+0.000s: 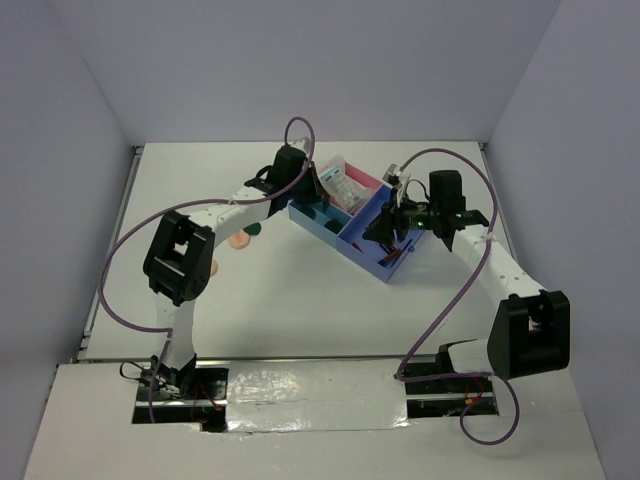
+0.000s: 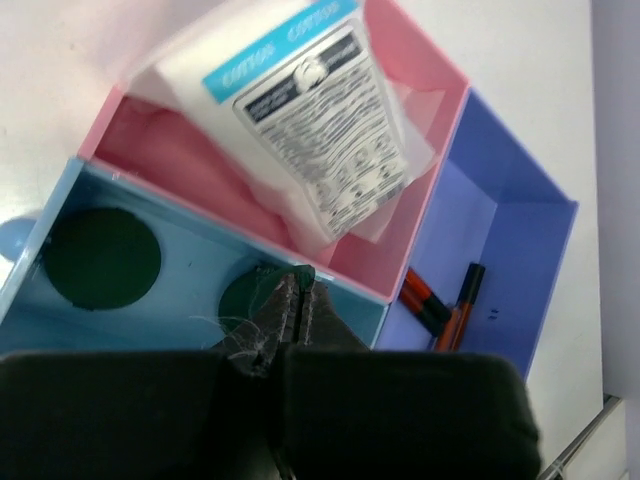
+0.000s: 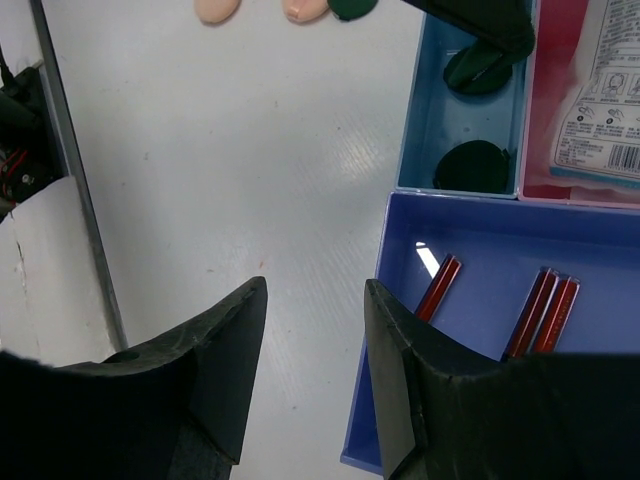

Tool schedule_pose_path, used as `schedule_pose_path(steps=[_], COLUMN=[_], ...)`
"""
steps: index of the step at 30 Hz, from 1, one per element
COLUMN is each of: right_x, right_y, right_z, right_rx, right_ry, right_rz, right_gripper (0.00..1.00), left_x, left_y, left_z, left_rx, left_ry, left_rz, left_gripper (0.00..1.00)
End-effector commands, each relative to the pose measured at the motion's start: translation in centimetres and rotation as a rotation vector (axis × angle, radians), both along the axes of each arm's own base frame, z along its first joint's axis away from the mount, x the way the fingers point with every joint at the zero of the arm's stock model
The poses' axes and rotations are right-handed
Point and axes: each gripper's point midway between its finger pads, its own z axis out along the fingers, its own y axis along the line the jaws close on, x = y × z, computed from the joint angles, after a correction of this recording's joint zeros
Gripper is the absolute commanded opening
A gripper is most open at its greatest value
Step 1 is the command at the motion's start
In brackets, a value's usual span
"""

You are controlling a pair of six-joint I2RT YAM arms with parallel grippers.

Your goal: Organize the makeup

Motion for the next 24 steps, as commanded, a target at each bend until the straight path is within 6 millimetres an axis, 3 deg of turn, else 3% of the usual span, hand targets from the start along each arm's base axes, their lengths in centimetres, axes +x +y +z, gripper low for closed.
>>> schedule_pose_path(steps=[1,4,7,10,11,13,15,21,24], right_x=[0.7,0.8,0.8,0.7,0.7,0.6,0.6,0.6,0.6], right_y=[-0.2,-0.1,-0.1,0.0,-0.1,-0.1,-0.2,-0.2,-0.2], right_z=[1.2,1.2,1.2,1.3,1.2,1.3,1.3,1.4,1.4], right_rx=[0.011,0.015,0.016,0.015,0.014,0.012,0.011,0.009,0.004], right_ry=[-0.056,-0.050,-0.046,-0.049,-0.048,-0.051,-0.053,-0.058,-0.060], right_rz=[-0.007,-0.004,-0.004,-0.002,-0.004,-0.006,-0.007,-0.005,-0.007], right_gripper=[0.51,0.52,0.52,0.53,0.53,0.53,0.53,0.54,0.54], left_x=[-0.5,-0.9,-1.1,-1.0,-1.0,-0.8,-0.7,-0.5,-0.8], left_y=[0.4,0.7,1.1,1.5,1.5,1.5,1.5,1.8,3.2], left_z=[0.8,0.1,-1.2,-1.9,-1.7,-1.2,-0.7,2.0,3.8], left_rx=[0.009,0.029,0.066,0.093,0.094,0.092,0.093,0.083,0.108], left_ry=[-0.028,-0.021,0.005,0.018,0.012,0.000,-0.012,-0.070,-0.118], left_rz=[-0.006,-0.017,-0.018,-0.009,-0.004,-0.003,-0.007,0.001,0.025], left_gripper=[0.01,0.03,0.13,0.29,0.40,0.50,0.54,0.50,0.34])
